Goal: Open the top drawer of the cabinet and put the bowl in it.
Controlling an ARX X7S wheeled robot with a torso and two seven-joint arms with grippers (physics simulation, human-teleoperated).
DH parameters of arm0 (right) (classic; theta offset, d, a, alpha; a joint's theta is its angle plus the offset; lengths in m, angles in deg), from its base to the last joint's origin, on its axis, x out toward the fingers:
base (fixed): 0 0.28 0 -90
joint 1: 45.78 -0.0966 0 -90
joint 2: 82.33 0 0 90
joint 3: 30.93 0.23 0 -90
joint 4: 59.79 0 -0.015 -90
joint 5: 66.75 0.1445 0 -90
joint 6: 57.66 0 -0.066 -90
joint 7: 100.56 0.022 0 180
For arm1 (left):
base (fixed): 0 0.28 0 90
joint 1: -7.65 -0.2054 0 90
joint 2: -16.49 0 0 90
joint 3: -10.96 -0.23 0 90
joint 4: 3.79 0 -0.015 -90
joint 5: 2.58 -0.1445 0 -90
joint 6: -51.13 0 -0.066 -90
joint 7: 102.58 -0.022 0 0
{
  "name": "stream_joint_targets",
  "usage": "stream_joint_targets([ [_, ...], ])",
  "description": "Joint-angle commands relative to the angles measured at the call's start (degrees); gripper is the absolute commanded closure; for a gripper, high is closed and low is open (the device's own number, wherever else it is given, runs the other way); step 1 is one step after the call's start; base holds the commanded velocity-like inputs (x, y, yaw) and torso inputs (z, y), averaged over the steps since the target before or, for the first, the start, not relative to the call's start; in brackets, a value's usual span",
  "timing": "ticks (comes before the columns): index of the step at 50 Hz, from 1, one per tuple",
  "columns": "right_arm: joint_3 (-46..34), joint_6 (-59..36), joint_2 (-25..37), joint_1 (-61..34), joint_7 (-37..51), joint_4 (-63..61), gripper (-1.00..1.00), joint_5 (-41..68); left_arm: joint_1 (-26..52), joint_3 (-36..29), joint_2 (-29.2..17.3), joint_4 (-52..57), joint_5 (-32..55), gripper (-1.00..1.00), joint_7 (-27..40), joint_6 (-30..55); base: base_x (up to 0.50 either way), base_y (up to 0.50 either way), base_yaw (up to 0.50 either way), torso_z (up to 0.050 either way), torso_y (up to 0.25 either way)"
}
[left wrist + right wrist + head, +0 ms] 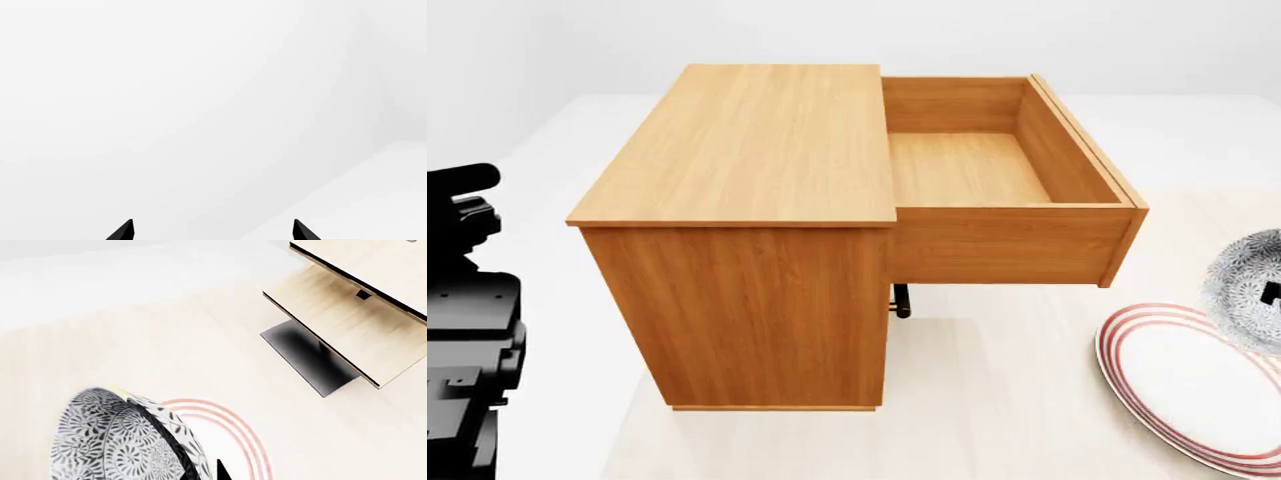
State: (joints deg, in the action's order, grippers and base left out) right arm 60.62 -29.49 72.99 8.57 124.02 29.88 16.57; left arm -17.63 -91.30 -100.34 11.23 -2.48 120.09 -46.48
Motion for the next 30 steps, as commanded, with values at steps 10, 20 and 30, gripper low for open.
stream_joint_targets([
  [10,-23.09,-5.32,-15.33,-45.20,4.74,17.76,1.00,-21.25,-0.21,0.66,-0.24,0.00,0.00,-1.00,-0.26,-0.10,0.00,0.00,0.00,0.000,0.000],
  [20,-35.22,-2.77,-26.06,-62.23,-3.24,30.46,1.00,-33.39,-0.72,1.06,-0.28,0.00,0.01,-1.00,-0.39,-0.16,0.00,0.00,0.00,0.000,0.000],
  [30,-40.97,0.75,-32.43,-66.78,-7.93,32.22,1.00,-37.70,-1.05,1.43,-0.36,0.00,-0.01,-1.00,-0.62,-0.27,0.00,0.00,0.00,0.000,0.000],
])
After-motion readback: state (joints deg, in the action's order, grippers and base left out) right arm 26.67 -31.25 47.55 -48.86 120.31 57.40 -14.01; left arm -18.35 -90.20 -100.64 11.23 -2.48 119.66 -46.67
